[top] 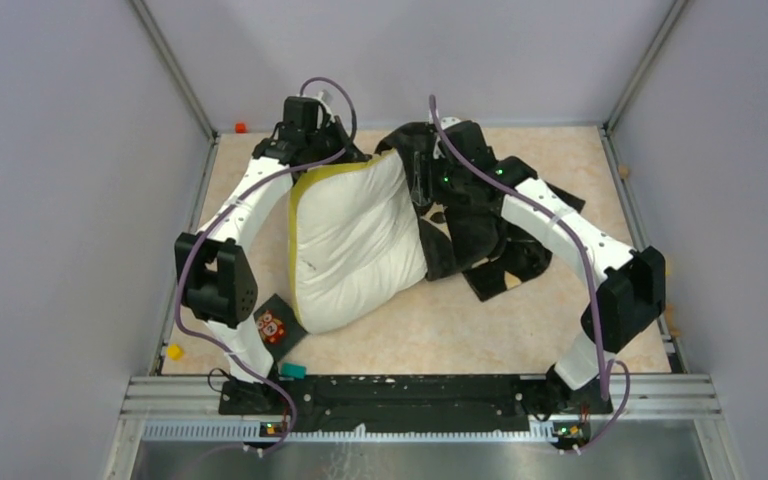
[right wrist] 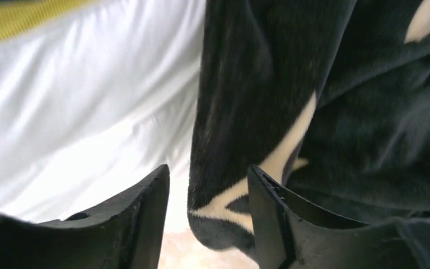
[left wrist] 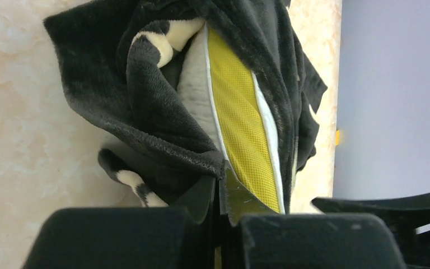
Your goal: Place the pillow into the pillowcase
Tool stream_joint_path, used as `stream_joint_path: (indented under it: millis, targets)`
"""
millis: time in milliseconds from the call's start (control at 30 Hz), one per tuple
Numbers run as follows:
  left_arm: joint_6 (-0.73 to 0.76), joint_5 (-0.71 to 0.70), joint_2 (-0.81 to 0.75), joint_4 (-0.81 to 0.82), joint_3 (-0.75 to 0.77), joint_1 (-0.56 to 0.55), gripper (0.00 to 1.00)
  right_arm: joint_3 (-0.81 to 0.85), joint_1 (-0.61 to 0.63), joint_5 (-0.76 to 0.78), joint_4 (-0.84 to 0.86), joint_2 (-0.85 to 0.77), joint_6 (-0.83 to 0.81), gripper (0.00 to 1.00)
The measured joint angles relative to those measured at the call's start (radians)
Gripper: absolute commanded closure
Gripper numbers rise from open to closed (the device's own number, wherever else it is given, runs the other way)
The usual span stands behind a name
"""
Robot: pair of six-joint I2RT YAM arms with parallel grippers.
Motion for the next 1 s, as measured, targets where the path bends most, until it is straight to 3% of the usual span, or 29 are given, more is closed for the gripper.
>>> stream_joint_path:
  millis: [133,267,400,500,533,667,733,833,867,1000]
  targets:
    - [0.014,0.018,-0.016,0.004,-0.032,-0.008,1.0,0.092,0.0,0.054,0.003,0.018,-0.055,0.39]
    - [0.029,0.04,-0.015,0.013,-0.039,-0.014,1.0,0.291,0.0,0.106,0.015,0.126,-0.112,0.38]
    - [0.056,0.056,0.018,0.015,0.009,-0.015,1.0,0.45,0.0,0.163,0.017,0.275,-0.156,0.4]
    - [0.08,0.057,0.082,0.014,0.09,-0.015,0.99,0.547,-0.004,0.235,-0.01,0.396,-0.174,0.5]
    - [0.087,0.055,0.106,0.013,0.114,-0.015,0.94,0.566,-0.008,0.248,-0.019,0.43,-0.177,0.55]
    - [0.134,0.025,0.2,-0.034,0.247,-0.015,0.58,0.57,-0.031,0.257,-0.035,0.51,-0.176,0.85]
    - [0.16,-0.007,0.249,-0.06,0.342,-0.015,0.33,0.57,-0.044,0.257,-0.038,0.528,-0.161,0.89]
    - [0.198,-0.073,0.266,-0.081,0.43,-0.013,0.06,0.568,-0.061,0.251,-0.038,0.536,-0.14,0.93]
    - [0.213,-0.095,0.261,-0.085,0.447,-0.012,0.02,0.568,-0.066,0.25,-0.037,0.536,-0.135,0.94]
    - [0.24,-0.227,0.192,-0.097,0.426,-0.007,0.01,0.568,-0.08,0.252,-0.038,0.536,-0.127,0.95]
